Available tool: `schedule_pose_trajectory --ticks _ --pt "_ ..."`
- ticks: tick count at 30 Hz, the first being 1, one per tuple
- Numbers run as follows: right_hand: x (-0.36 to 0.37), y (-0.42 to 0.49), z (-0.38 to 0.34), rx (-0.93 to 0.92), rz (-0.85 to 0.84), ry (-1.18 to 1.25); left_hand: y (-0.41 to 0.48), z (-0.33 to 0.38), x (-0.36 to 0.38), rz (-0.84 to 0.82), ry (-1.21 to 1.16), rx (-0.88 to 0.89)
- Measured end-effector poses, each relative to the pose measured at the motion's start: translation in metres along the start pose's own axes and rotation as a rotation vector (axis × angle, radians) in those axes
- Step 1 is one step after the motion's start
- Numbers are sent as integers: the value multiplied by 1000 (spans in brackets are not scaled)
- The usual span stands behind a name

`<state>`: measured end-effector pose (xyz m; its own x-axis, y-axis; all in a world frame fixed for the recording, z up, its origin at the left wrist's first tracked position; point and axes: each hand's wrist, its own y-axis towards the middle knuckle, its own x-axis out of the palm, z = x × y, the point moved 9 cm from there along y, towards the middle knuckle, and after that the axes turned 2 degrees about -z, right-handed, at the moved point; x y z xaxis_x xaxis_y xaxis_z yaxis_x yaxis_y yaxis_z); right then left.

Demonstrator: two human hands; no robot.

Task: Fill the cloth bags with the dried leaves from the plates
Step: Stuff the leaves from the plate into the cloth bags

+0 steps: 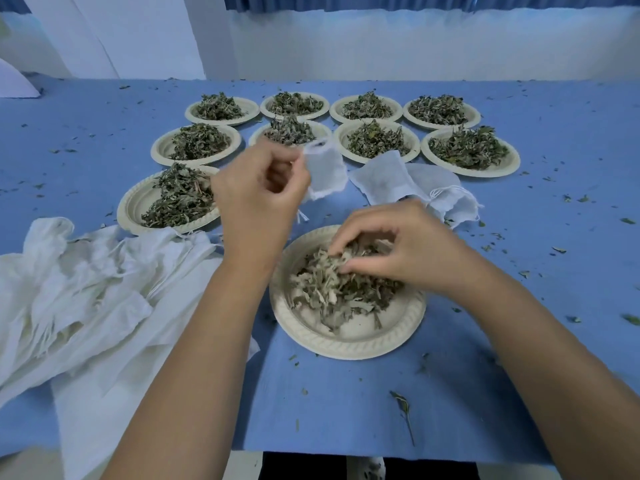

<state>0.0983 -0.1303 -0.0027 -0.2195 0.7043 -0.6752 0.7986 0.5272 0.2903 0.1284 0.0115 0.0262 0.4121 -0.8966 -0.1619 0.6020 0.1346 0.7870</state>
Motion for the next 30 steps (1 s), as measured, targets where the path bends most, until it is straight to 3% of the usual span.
schedule_pose_trajectory --ticks 4,11,15,18,20,24,30 --pt "-37 -7 0 -36 268 254 -9 -10 34 -325 55 -122" --pt "-58 -18 9 4 597 239 -13 -13 40 -352 -86 -283" --pt "-47 -18 -5 -99 596 -169 -16 -9 42 -362 -213 -337" --pt "-39 -14 -9 -145 548 -346 -19 -7 46 -385 -296 -362" --pt "-39 -12 -8 -137 511 -358 -20 -7 47 -385 -295 -364" --pt "-41 -10 -5 -124 479 -160 -18 -12 43 -332 -307 -380" --pt "-36 -17 -14 -168 562 -332 -23 -7 50 -383 -398 -382"
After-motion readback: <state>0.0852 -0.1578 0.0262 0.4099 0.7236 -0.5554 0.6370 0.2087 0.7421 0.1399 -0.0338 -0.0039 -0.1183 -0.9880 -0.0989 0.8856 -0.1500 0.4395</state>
